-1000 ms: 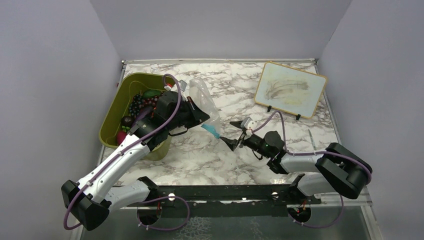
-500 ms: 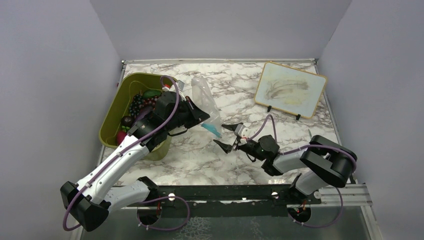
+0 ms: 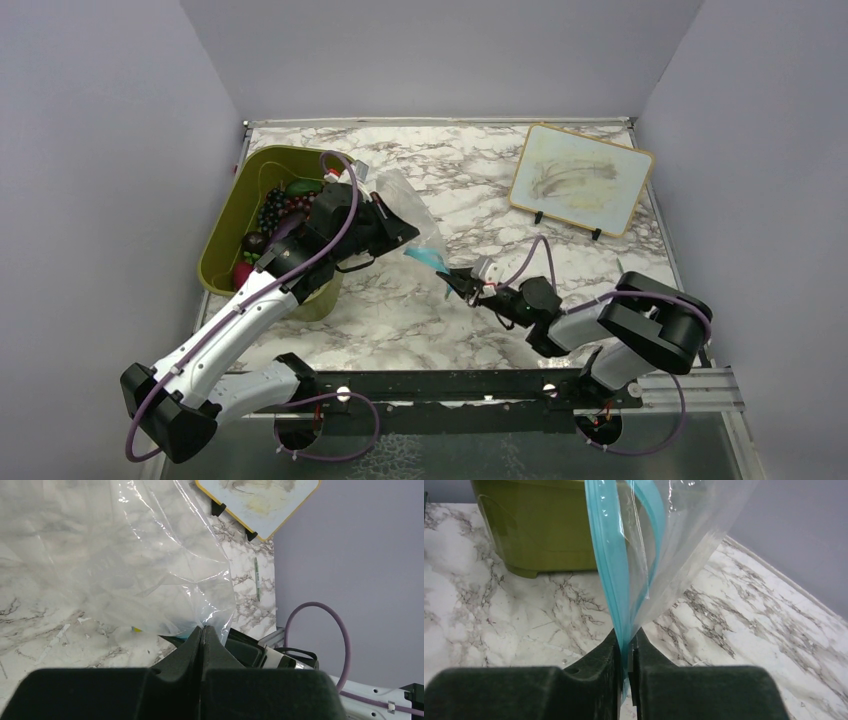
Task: Place the food in the zip-top bag and seal the zipper
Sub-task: Open the zipper of the food storage bag.
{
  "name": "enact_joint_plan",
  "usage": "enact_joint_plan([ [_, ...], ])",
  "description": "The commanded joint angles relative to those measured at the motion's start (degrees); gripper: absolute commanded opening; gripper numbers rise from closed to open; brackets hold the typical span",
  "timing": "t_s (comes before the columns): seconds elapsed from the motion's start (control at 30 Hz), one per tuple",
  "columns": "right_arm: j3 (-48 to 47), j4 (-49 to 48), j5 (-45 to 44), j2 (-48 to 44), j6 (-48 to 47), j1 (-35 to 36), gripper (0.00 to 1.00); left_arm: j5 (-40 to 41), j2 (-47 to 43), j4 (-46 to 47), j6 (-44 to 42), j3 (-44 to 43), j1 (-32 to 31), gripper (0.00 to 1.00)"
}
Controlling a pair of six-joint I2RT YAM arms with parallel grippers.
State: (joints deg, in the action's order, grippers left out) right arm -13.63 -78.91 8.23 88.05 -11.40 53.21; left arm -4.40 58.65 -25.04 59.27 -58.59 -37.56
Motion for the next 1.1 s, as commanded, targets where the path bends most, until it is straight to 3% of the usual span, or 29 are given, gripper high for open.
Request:
enact_joint_plan([
  [0.0,1.2,-1.4,0.9,-3.0,1.6,0.4,0.02,0.5,-0.6,0.6,-4.0,-0.5,0.0,0.0],
  [0.2,-1.6,12.8,-3.3,-10.3,16.6,0.4,0.02,-2.5,0.4,-2.2,-25.9,-6.7,0.0,0.6],
  [0.33,-5.3,28.7,-5.1,-15.8,27.8,0.4,0.02,-1.9,-2.0,-2.8,-32.2,-7.9,0.0,0.76],
  [0.47,-8.8,44.0,-6.9,-22.7,39.6,0.4,0.02,-4.6,-4.0,-2.7,-34.6,-7.4,0.0,0.78],
  [0.63,-12.3,53.2,-8.0,-25.2,48.4,0.4,0.02,-12.3,-4.6,0.7,-33.0,-4.0,0.0,0.78],
  [0.8,-13.4,52.1,-5.3,-25.8,50.3,0.4,0.02,-20.9,-5.1,10.0,-28.5,2.8,0.0,0.78],
  [1.07,-11.6,45.7,-1.0,-27.0,48.0,0.4,0.03,-15.5,-1.8,11.4,-27.7,7.8,0.0,0.76],
])
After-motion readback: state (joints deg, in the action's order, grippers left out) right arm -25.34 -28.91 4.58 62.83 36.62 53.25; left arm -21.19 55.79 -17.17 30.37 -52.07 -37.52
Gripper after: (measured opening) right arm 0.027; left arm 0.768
